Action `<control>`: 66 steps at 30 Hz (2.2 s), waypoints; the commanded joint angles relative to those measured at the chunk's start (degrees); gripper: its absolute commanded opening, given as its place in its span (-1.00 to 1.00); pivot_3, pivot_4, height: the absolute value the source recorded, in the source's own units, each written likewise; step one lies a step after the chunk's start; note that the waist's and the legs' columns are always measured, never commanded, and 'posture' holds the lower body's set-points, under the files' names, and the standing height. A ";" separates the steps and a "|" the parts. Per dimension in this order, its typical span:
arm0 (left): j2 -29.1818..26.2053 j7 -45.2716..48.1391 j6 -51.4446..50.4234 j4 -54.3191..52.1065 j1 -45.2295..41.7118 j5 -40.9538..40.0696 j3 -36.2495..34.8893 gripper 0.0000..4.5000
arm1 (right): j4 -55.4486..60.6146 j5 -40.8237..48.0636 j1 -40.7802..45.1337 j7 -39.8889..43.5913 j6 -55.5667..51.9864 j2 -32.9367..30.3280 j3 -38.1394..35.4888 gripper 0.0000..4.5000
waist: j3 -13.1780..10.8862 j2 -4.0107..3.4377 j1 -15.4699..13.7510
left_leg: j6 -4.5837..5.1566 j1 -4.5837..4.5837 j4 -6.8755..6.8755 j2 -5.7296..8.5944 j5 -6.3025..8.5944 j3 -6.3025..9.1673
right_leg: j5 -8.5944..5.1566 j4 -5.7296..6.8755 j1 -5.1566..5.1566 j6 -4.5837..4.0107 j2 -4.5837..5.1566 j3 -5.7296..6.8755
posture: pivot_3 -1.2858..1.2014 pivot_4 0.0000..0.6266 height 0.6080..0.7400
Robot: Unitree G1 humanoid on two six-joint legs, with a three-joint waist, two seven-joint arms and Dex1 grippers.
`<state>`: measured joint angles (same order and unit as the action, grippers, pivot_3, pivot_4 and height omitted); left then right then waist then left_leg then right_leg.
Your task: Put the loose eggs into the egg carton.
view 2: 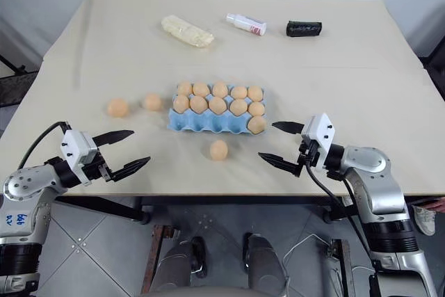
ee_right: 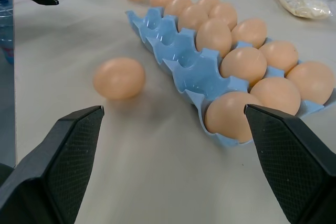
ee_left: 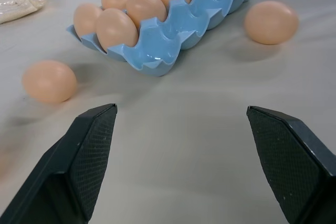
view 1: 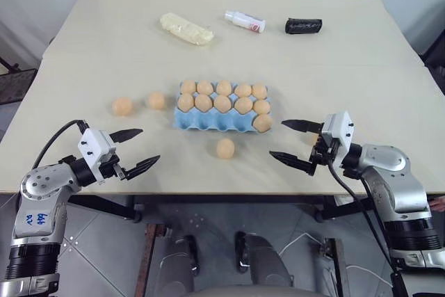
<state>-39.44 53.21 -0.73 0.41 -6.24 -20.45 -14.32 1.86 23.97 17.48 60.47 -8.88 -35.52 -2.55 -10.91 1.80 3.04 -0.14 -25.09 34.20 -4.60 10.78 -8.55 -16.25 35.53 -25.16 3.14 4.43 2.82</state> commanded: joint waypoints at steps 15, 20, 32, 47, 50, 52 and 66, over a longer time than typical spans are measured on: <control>6.17 5.88 5.05 -2.55 -8.53 1.48 12.76 0.88 | 12.22 0.51 -20.48 -18.90 1.30 3.64 -17.64 1.00 | 0.02 -0.01 -1.60 | 0.01 0.05 0.21 0.04 0.00 0.01 | 0.01 0.03 0.18 0.03 -0.03 0.08 | 0.03 -0.52 1.00; 7.38 5.75 5.39 -1.41 -9.92 2.90 15.25 0.88 | 10.18 0.16 -20.58 -22.37 0.54 5.69 -17.33 1.00 | 0.02 -0.02 -0.57 | 0.08 0.37 0.48 -0.05 0.05 -0.06 | 0.05 -0.09 0.58 -0.09 -0.24 0.07 | 0.03 -0.52 1.00; 6.87 3.82 4.49 -4.20 -7.07 2.29 13.42 0.88 | -17.46 -5.32 2.16 -20.42 3.20 5.95 -10.03 1.00 | 0.01 -0.04 0.47 | 0.12 0.50 0.44 -0.17 0.03 -0.10 | 0.34 -0.88 0.77 -0.60 -0.72 -0.39 | 0.03 -0.52 1.00; 6.05 1.91 3.74 -5.73 -5.78 2.16 12.29 0.89 | -37.18 -9.10 13.64 -16.68 15.88 9.40 -6.74 0.27 | 0.00 -0.05 0.24 | -0.08 0.63 0.55 -0.22 0.16 -0.03 | 0.40 0.01 0.53 -0.11 -0.77 -0.38 | 0.03 -0.52 1.00; 6.17 1.22 3.74 -5.81 -5.34 2.25 11.86 0.89 | -35.29 -8.92 13.57 -16.17 16.81 10.19 -6.35 0.10 | 0.00 -0.05 0.36 | -0.08 0.67 0.64 -0.26 0.16 -0.03 | 0.39 0.07 0.56 -0.12 -0.77 -0.40 | 0.03 -0.52 1.00; 6.39 0.36 3.62 -5.90 -4.69 2.29 11.14 0.89 | -32.14 -8.57 13.52 -15.73 16.05 10.85 -5.60 0.10 | 0.00 -0.06 0.45 | -0.08 0.71 0.64 -0.27 0.17 -0.04 | 0.38 0.09 0.58 -0.13 -0.78 -0.44 | 0.03 -0.52 1.00; 5.90 -4.65 2.80 -3.34 2.23 1.49 2.03 0.89 | -15.78 -9.64 17.68 -15.52 4.15 19.21 5.99 0.10 | 0.00 -0.11 0.39 | -0.17 0.71 0.40 -0.40 0.21 -0.06 | 0.15 0.07 0.50 -0.55 -0.75 -0.86 | 0.03 -0.52 1.00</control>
<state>-32.75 48.96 1.70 -1.49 -4.46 -18.01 -10.99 -14.50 14.47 33.72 45.11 -4.87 -16.85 2.76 -10.91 1.69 3.43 -0.32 -24.38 34.57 -4.98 10.99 -8.62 -16.10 35.57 -24.67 2.59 3.71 1.96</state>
